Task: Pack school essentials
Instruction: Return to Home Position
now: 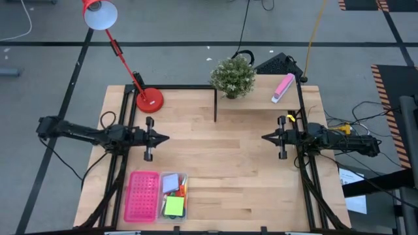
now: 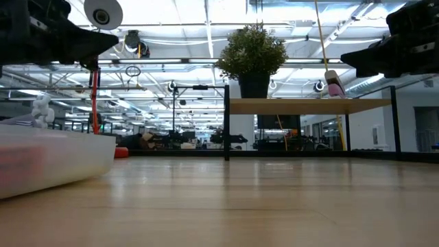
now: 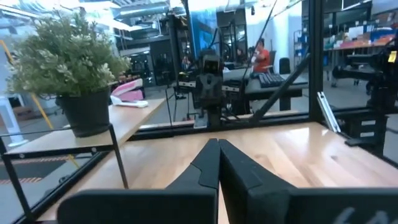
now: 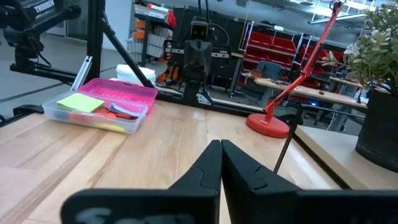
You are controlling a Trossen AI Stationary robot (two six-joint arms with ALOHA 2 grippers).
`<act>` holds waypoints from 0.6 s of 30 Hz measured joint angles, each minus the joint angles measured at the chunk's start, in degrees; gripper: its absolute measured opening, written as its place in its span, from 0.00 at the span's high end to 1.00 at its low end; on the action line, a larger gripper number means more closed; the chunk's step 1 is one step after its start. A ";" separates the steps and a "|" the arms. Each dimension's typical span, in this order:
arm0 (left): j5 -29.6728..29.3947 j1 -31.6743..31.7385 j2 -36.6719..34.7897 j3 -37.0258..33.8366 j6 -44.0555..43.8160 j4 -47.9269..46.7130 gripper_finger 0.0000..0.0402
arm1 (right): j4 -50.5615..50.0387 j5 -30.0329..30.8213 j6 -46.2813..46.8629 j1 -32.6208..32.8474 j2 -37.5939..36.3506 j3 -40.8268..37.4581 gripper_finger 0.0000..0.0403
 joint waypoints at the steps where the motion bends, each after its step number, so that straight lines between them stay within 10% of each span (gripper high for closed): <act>1: 0.00 0.00 -1.46 0.00 0.27 -1.69 0.99 | 0.00 0.00 0.00 0.00 0.02 0.00 1.00; 18: 2.20 5.61 -25.60 0.00 0.66 -27.02 0.99 | 0.00 0.02 0.00 0.00 0.00 0.00 1.00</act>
